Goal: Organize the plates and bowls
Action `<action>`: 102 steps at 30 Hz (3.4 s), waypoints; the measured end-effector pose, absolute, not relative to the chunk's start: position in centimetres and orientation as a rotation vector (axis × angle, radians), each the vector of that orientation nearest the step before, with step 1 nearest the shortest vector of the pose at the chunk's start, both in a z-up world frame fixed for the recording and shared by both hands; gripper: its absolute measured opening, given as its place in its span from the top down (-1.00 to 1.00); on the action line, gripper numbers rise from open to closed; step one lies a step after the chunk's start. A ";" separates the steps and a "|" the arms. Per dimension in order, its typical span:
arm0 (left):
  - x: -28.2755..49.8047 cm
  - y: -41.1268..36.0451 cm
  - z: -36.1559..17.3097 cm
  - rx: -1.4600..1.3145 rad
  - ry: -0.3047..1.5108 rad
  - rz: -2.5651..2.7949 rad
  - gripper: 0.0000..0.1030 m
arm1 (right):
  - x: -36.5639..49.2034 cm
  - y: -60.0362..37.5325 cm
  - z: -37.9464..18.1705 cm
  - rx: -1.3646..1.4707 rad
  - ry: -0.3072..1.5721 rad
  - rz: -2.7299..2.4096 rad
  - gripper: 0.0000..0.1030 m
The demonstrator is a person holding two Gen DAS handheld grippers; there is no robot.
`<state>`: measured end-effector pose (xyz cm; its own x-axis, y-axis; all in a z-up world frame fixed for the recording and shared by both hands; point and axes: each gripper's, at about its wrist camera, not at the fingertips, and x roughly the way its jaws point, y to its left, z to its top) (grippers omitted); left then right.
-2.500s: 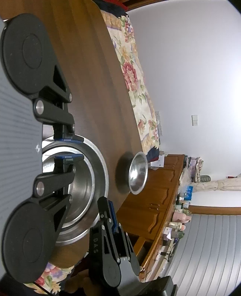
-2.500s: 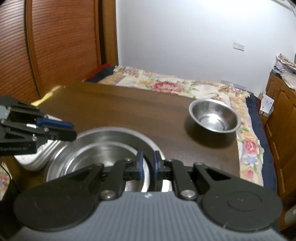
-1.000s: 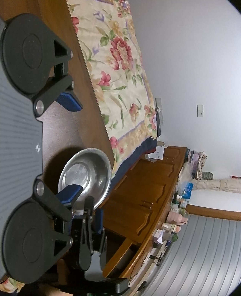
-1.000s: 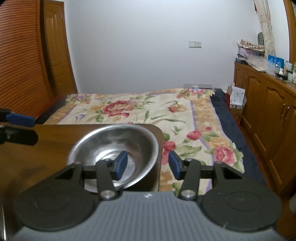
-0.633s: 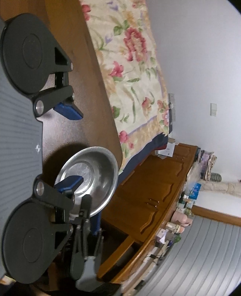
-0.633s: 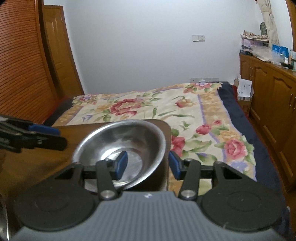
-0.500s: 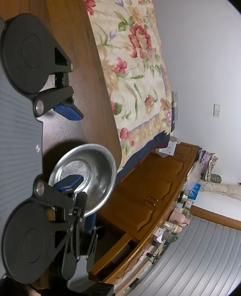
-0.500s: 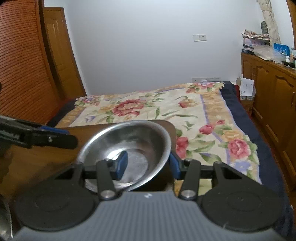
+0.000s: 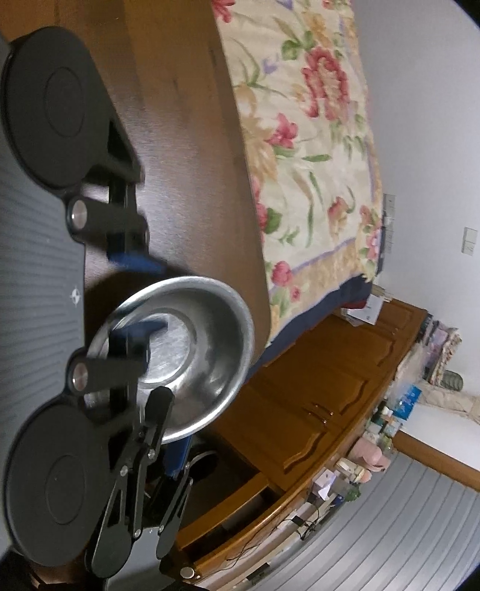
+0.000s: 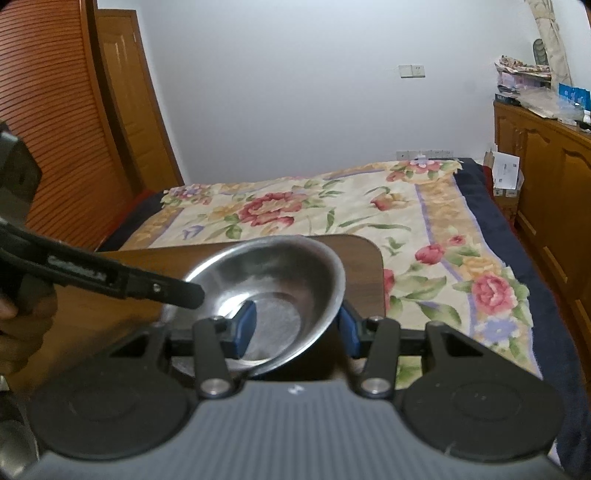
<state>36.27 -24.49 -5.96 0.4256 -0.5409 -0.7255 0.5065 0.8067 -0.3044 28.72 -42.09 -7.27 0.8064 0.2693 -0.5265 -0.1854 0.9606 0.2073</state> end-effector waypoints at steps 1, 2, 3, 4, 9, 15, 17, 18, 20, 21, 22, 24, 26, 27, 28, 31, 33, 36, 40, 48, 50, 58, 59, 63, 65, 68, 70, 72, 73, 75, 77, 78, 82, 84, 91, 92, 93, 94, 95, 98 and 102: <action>36.2 -24.4 -5.9 -0.043 0.923 -0.651 0.67 | 28.7 -42.1 -7.3 0.151 0.591 0.247 0.17; 36.1 -24.2 -5.9 -0.040 0.921 -0.645 0.67 | 28.8 -41.9 -7.3 0.146 0.599 0.247 0.29; 36.0 -23.9 -5.9 -0.036 0.917 -0.638 0.68 | 28.8 -41.7 -7.3 0.129 0.608 0.246 0.40; 35.9 -23.7 -5.7 -0.037 0.917 -0.637 0.68 | 28.8 -41.5 -7.3 0.117 0.611 0.246 0.40; 34.9 -23.2 -4.4 -0.019 0.886 -0.643 0.69 | 28.5 -41.3 -6.6 0.119 0.609 0.255 0.49; 33.2 -22.6 -2.3 -0.006 0.832 -0.656 0.69 | 27.6 -41.0 -4.8 0.120 0.591 0.253 0.56; 32.5 -22.4 -1.7 -0.003 0.818 -0.667 0.69 | 27.2 -41.0 -4.0 0.118 0.582 0.247 0.60; 32.3 -22.4 -1.4 -0.004 0.814 -0.670 0.69 | 27.0 -41.1 -3.8 0.117 0.580 0.245 0.62; 31.7 -22.4 -0.8 -0.009 0.802 -0.676 0.69 | 26.6 -41.2 -3.1 0.119 0.573 0.240 0.63; 31.4 -22.3 -0.5 -0.013 0.795 -0.678 0.69 | 26.4 -41.2 -2.9 0.120 0.570 0.238 0.63; 31.2 -22.2 -0.2 -0.014 0.788 -0.680 0.69 | 26.3 -41.3 -2.6 0.119 0.566 0.234 0.63; 30.4 -22.2 0.4 -0.008 0.775 -0.686 0.69 | 25.7 -41.2 -2.1 0.115 0.559 0.229 0.63; 29.7 -22.1 1.0 -0.005 0.763 -0.693 0.69 | 25.3 -41.3 -1.7 0.114 0.556 0.227 0.63; 29.3 -22.0 1.3 -0.005 0.754 -0.696 0.69 | 25.1 -41.3 -1.5 0.114 0.554 0.226 0.63; 29.0 -21.8 1.6 -0.004 0.742 -0.695 0.69 | 25.0 -41.3 -1.3 0.114 0.553 0.227 0.63; 27.6 -21.6 2.4 0.011 0.705 -0.687 0.69 | 24.4 -41.2 -0.7 0.120 0.546 0.231 0.63; 26.9 -21.2 2.8 0.013 0.689 -0.685 0.69 | 24.0 -40.9 -0.3 0.110 0.538 0.227 0.63; 25.7 -20.6 3.5 0.013 0.670 -0.686 0.69 | 23.5 -40.6 0.1 0.112 0.533 0.228 0.63; 24.3 -19.7 4.1 0.015 0.652 -0.687 0.69 | 22.5 -39.9 0.6 0.102 0.527 0.232 0.63; 21.2 -17.9 3.7 0.035 0.627 -0.703 0.69 | 20.6 -38.7 0.3 0.106 0.536 0.240 0.63; 20.6 -17.6 3.3 0.040 0.630 -0.706 0.69 | 20.2 -38.4 0.0 0.112 0.543 0.239 0.63; 17.6 -16.1 1.5 0.055 0.609 -0.712 0.69 | 18.5 -37.1 -1.5 0.125 0.591 0.257 0.63; 17.2 -15.9 1.2 0.048 0.610 -0.716 0.69 | 18.3 -36.9 -1.6 0.119 0.593 0.257 0.63; 16.1 -14.9 0.0 0.039 0.622 -0.721 0.69 | 17.2 -36.4 -1.8 0.121 0.597 0.272 0.63; 15.7 -14.6 -0.5 0.034 0.632 -0.721 0.68 | 16.8 -36.2 -1.9 0.126 0.603 0.284 0.63; 15.1 -14.0 -1.0 0.027 0.642 -0.713 0.69 | 15.9 -35.6 -2.1 0.118 0.607 0.296 0.63; 14.7 -13.7 -1.3 0.025 0.645 -0.705 0.67 | 15.4 -35.2 -2.3 0.119 0.616 0.306 0.63; 14.3 -13.4 -1.5 0.025 0.649 -0.700 0.67 | 14.9 -34.8 -2.6 0.120 0.622 0.313 0.63; 14.0 -13.2 -1.8 0.023 0.650 -0.697 0.67 | 14.6 -34.7 -2.8 0.122 0.624 0.316 0.63; 13.4 -12.8 -2.3 0.016 0.656 -0.692 0.67 | 14.1 -34.5 -3.2 0.127 0.625 0.323 0.63; 12.9 -12.6 -2.8 0.012 0.665 -0.687 0.67 | 13.6 -34.2 -3.6 0.129 0.628 0.326 0.63; 12.7 -12.4 -3.1 0.010 0.669 -0.686 0.67 | 13.4 -34.0 -3.7 0.130 0.628 0.328 0.63; 11.8 -12.2 -3.7 0.020 0.671 -0.681 0.67 | 12.9 -33.9 -4.1 0.143 0.629 0.330 0.63; 11.4 -12.2 -3.8 0.027 0.666 -0.679 0.67 | 12.6 -33.7 -4.1 0.143 0.627 0.328 0.63; 10.8 -11.7 -4.1 0.018 0.664 -0.674 0.67 | 12.3 -33.6 -4.6 0.164 0.618 0.328 0.63; 10.9 -11.8 -4.2 0.019 0.665 -0.674 0.67 | 12.2 -33.6 -4.7 0.164 0.618 0.327 0.63; 10.9 -11.8 -4.2 0.021 0.666 -0.675 0.67 | 12.2 -33.6 -4.8 0.165 0.619 0.327 0.63; 10.9 -11.9 -4.2 0.023 0.667 -0.674 0.66 | 12.3 -33.6 -4.9 0.167 0.619 0.325 0.63; 11.0 -11.9 -4.3 0.026 0.669 -0.672 0.66 | 12.3 -33.6 -5.0 0.168 0.620 0.324 0.63; 11.3 -12.2 -4.2 0.031 0.672 -0.665 0.66 | 12.2 -33.6 -5.1 0.164 0.608 0.325 0.62; 11.3 -12.8 -4.5 0.040 0.673 -0.655 0.66 | 12.1 -33.4 -5.4 0.142 0.597 0.313 0.62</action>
